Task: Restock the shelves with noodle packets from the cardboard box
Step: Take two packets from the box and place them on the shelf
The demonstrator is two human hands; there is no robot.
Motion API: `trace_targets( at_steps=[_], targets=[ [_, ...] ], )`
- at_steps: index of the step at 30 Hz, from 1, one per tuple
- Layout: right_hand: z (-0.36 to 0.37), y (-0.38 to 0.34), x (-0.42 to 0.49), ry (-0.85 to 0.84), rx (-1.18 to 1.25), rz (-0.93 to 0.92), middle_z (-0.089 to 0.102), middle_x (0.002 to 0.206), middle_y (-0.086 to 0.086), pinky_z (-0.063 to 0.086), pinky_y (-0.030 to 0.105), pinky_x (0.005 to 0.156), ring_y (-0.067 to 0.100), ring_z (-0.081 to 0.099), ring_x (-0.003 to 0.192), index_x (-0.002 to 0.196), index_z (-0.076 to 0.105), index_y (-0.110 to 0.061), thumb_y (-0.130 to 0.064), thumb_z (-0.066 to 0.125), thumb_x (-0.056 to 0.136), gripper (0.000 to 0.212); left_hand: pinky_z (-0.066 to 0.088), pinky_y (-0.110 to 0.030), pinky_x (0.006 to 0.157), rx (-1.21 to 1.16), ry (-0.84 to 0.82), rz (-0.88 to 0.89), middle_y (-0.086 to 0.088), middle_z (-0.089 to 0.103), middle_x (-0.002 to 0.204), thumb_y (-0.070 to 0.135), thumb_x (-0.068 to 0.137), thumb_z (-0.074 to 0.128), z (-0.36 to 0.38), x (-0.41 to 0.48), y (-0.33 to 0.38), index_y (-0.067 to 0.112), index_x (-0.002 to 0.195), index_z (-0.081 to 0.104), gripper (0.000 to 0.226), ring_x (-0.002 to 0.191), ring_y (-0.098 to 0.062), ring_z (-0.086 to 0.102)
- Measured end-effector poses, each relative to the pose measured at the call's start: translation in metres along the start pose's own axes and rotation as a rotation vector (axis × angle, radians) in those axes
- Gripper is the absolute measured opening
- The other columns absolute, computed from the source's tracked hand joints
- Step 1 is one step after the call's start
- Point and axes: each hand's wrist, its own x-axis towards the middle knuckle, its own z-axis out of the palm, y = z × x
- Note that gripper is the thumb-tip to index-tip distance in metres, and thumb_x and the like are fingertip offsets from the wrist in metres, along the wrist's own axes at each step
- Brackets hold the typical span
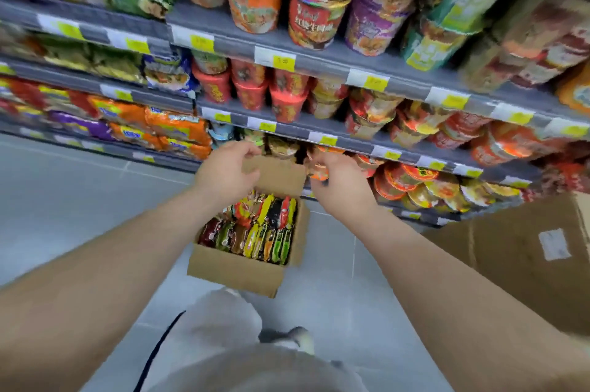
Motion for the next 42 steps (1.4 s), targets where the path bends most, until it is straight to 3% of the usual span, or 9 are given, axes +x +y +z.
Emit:
trace_targets(
  at_steps=[5, 14, 24, 27, 30, 34, 37, 40, 42],
  targets=[
    [0.031, -0.018, 0.049, -0.147, -0.044, -0.15, 0.056, 0.127, 0.006, 0.039, 0.035, 0.101, 0.025, 0.046, 0.121, 0.125, 0.056, -0.015, -0.017, 0.058, 0.085, 0.04, 0.048, -0.033, 0.087, -0.097, 0.104, -0.18, -0.004, 0.06, 0.112, 0.022, 0.083, 0.066, -0.003, 0.004, -0.047, 0.016, 0.114, 0.061, 0.032, 0.101, -0.02, 0.059],
    [0.122, -0.008, 0.126, -0.332, -0.096, -0.225, 0.056, 0.126, 0.007, 0.039, 0.036, 0.1, 0.026, 0.047, 0.121, 0.121, 0.058, -0.014, -0.018, 0.058, 0.085, 0.036, 0.042, -0.029, 0.087, -0.057, 0.065, -0.416, -0.008, 0.059, 0.12, 0.021, 0.089, 0.058, 0.036, 0.031, -0.113, 0.012, 0.123, 0.058, 0.036, 0.106, -0.025, 0.057],
    [0.316, 0.07, 0.193, -0.468, -0.152, -0.39, 0.051, 0.124, 0.007, 0.034, 0.032, 0.102, 0.023, 0.043, 0.12, 0.127, 0.052, -0.012, -0.019, 0.059, 0.087, 0.042, 0.045, -0.029, 0.083, -0.14, 0.14, -0.717, 0.0, 0.064, 0.114, 0.026, 0.088, 0.057, 0.214, 0.054, -0.22, 0.017, 0.119, 0.058, 0.033, 0.1, -0.022, 0.059],
    [0.386, 0.101, 0.209, -0.467, -0.179, -0.469, 0.041, 0.139, 0.008, 0.027, 0.031, 0.109, 0.024, 0.034, 0.131, 0.136, 0.042, -0.014, -0.022, 0.065, 0.085, 0.056, 0.045, -0.026, 0.084, -0.168, 0.15, -0.755, 0.001, 0.064, 0.119, 0.026, 0.089, 0.054, 0.284, 0.071, -0.253, 0.02, 0.125, 0.054, 0.037, 0.104, -0.021, 0.059],
    [0.438, 0.122, 0.225, -0.51, -0.238, -0.592, 0.014, 0.157, 0.005, 0.017, 0.033, 0.115, 0.024, 0.016, 0.143, 0.149, 0.021, -0.017, -0.02, 0.066, 0.085, 0.077, 0.044, -0.025, 0.085, -0.183, 0.172, -0.719, -0.002, 0.06, 0.128, 0.021, 0.093, 0.051, 0.329, 0.09, -0.278, 0.018, 0.134, 0.05, 0.041, 0.11, -0.021, 0.058],
    [0.493, 0.139, 0.246, -0.524, -0.354, -0.791, -0.005, 0.159, 0.001, 0.0, 0.033, 0.116, 0.02, -0.002, 0.146, 0.151, 0.002, -0.024, -0.015, 0.068, 0.08, 0.098, 0.041, -0.032, 0.099, -0.109, 0.209, -0.645, -0.003, 0.052, 0.139, 0.021, 0.095, 0.05, 0.373, 0.108, -0.307, 0.017, 0.139, 0.045, 0.045, 0.123, -0.022, 0.051],
    [0.517, 0.151, 0.253, -0.452, -0.484, -0.919, 0.001, 0.159, 0.004, -0.006, 0.042, 0.118, 0.022, -0.005, 0.146, 0.151, -0.008, -0.023, -0.016, 0.067, 0.077, 0.105, 0.039, -0.033, 0.101, -0.057, 0.23, -0.633, -0.002, 0.049, 0.142, 0.022, 0.095, 0.049, 0.39, 0.115, -0.321, 0.019, 0.14, 0.045, 0.045, 0.127, -0.023, 0.047],
    [0.527, 0.169, 0.251, -0.305, -0.605, -0.996, 0.02, 0.151, 0.016, 0.0, 0.049, 0.118, 0.035, 0.014, 0.14, 0.151, -0.006, -0.016, -0.01, 0.061, 0.077, 0.1, 0.04, -0.035, 0.101, -0.036, 0.235, -0.631, -0.004, 0.046, 0.144, 0.02, 0.095, 0.049, 0.402, 0.119, -0.329, 0.02, 0.14, 0.044, 0.045, 0.127, -0.025, 0.047],
    [0.529, 0.181, 0.25, -0.199, -0.638, -0.981, 0.035, 0.135, 0.02, 0.008, 0.052, 0.115, 0.039, 0.03, 0.128, 0.151, 0.008, -0.013, -0.007, 0.061, 0.073, 0.094, 0.042, -0.036, 0.1, -0.023, 0.213, -0.627, -0.006, 0.046, 0.144, 0.021, 0.094, 0.052, 0.41, 0.122, -0.331, 0.019, 0.141, 0.043, 0.048, 0.125, -0.026, 0.049]
  ],
)
